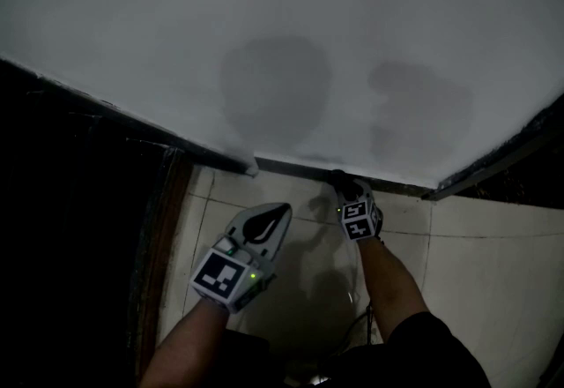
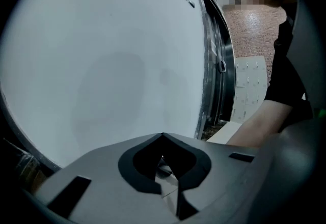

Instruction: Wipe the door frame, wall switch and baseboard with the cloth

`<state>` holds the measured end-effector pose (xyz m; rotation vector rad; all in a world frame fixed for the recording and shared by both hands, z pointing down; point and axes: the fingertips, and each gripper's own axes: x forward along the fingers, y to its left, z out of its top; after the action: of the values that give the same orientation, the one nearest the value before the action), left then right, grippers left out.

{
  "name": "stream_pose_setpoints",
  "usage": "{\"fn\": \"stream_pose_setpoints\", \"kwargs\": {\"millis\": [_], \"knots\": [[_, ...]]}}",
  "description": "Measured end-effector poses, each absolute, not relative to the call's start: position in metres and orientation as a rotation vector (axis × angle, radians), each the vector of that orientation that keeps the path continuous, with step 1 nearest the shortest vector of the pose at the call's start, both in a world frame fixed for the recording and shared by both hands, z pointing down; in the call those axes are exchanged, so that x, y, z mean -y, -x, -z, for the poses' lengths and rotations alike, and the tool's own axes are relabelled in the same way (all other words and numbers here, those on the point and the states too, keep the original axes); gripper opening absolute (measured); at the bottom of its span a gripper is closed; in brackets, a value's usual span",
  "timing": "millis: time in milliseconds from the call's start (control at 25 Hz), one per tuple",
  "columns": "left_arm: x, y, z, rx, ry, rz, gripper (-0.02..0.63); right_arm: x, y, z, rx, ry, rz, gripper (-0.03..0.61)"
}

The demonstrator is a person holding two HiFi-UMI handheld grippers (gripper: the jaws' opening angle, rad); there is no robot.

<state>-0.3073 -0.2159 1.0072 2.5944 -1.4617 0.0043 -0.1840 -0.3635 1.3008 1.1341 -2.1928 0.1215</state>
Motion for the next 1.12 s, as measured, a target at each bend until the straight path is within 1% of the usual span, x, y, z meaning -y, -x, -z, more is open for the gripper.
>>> {"fn": "stream_pose_setpoints", "kwargs": {"millis": [200,440,640,840,1120], "knots": [[0.219,0.281,-1.002,1.427,-2.605,-0.002,0.002,0.365,0.147,-1.301,2.19,-1.168,-0.14,0.083],[0.214,0.253,-1.015,1.341,-2.694,-0.149,0.002,0.37,0.094,-1.307,2.147,-1.258,-0.212,0.084],[0.221,0.237,-1.017,1.312,-2.704,-0.13,0.002,0.371,0.06,-1.308,2.106,-1.315,-0.236,0.084],[0.226,0.222,-1.019,1.277,-2.727,-0.125,0.002,0.371,0.042,-1.307,2.102,-1.306,-0.226,0.084],[0.23,0.215,-1.019,1.263,-2.735,-0.102,0.002,0.372,-0.001,-1.315,2.047,-1.452,-0.343,0.084]]}}
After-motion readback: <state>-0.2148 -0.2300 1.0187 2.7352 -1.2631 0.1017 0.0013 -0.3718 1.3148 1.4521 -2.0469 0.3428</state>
